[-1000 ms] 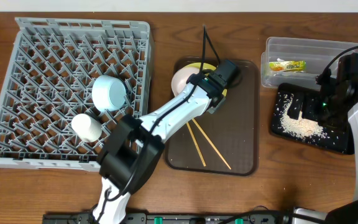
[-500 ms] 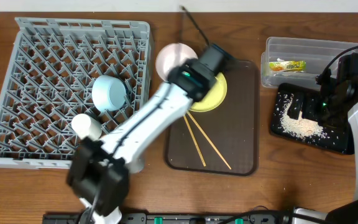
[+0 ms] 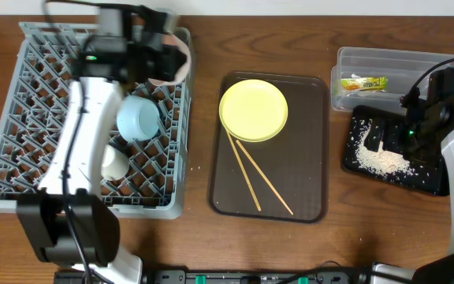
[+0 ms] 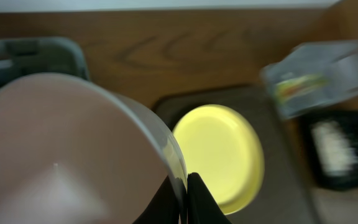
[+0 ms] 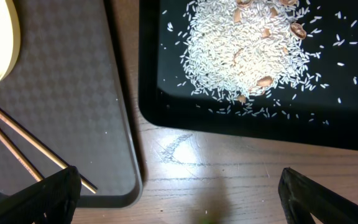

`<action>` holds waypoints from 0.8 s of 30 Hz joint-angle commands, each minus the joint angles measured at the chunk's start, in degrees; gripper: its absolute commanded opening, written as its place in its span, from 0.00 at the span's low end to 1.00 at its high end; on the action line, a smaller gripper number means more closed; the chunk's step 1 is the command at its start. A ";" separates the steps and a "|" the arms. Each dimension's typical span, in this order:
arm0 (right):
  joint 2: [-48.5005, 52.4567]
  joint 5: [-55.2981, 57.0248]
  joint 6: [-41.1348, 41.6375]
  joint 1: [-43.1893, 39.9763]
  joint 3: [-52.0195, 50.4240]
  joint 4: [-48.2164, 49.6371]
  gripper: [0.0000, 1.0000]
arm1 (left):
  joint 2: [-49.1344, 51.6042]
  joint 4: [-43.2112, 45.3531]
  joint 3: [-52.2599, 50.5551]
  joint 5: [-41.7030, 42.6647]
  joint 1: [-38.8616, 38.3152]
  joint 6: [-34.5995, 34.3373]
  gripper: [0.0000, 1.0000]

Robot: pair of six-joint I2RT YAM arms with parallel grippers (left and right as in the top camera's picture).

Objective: Sort waste into correct bins and load items into the dishwasher
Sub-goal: 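Place the white bowl upright in the dish rack and release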

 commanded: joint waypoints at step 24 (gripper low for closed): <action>-0.81 -0.24 0.52 -0.15 0.24 -0.72 0.99 | 21.79 12.55 0.11 40.35 25.20 -17.66 0.40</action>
